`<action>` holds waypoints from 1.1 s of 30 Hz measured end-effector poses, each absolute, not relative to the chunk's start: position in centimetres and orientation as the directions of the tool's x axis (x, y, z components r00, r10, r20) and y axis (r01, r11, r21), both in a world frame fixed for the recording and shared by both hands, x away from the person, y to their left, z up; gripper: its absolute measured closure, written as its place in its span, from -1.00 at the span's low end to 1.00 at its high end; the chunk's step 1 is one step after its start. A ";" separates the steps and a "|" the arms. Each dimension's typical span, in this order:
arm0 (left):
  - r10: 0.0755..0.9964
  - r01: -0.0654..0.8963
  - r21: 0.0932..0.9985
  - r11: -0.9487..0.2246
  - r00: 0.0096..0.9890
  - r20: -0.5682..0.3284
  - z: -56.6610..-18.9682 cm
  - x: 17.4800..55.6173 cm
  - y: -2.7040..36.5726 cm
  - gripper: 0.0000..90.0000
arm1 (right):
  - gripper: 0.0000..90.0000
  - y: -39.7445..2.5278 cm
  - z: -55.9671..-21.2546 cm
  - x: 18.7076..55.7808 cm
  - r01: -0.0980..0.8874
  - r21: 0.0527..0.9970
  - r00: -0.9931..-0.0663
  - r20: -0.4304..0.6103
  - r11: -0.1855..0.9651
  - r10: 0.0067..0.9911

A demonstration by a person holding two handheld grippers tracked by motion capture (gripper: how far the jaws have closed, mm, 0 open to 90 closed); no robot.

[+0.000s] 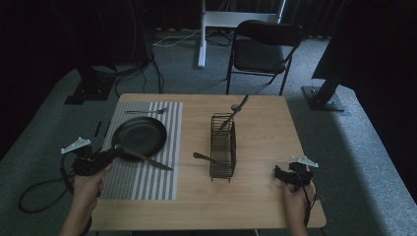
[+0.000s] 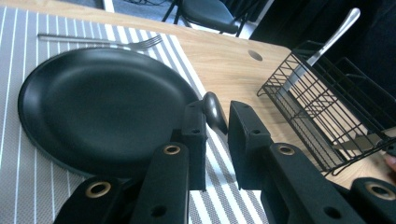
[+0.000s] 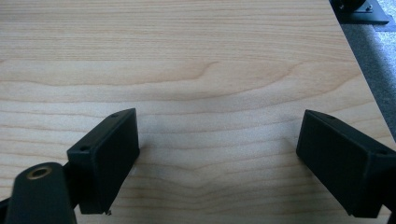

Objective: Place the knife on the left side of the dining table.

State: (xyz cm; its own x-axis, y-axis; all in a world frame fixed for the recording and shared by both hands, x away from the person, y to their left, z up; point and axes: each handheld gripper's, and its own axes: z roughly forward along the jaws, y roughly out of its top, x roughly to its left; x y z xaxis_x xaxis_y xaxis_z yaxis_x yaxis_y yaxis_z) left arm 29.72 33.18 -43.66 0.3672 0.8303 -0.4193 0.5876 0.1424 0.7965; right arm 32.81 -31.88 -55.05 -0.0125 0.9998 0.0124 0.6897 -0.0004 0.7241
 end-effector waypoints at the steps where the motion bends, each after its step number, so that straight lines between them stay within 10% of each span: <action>1: 0.826 0.590 0.793 0.154 0.364 -0.431 -44.0 29.6 33.4 0.73 | -0.73 -31.9 -55.1 32.8 0.690 0.724 -0.012 0.012 0.000 1.000; 33: 0.726 0.709 0.580 0.401 0.139 -0.673 -53.6 29.5 38.8 0.63 | -0.73 -31.9 -55.0 32.8 0.691 0.723 -0.011 0.013 -0.002 1.000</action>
State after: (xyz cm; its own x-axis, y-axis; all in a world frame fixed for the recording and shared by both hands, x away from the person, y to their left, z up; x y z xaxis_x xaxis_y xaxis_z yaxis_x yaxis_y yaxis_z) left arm 29.46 38.82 -53.58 0.1395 0.7263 -0.6730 0.7091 0.4011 0.5798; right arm 32.80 -31.86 -55.04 -0.0113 0.9998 0.0133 0.6907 -0.0018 0.7231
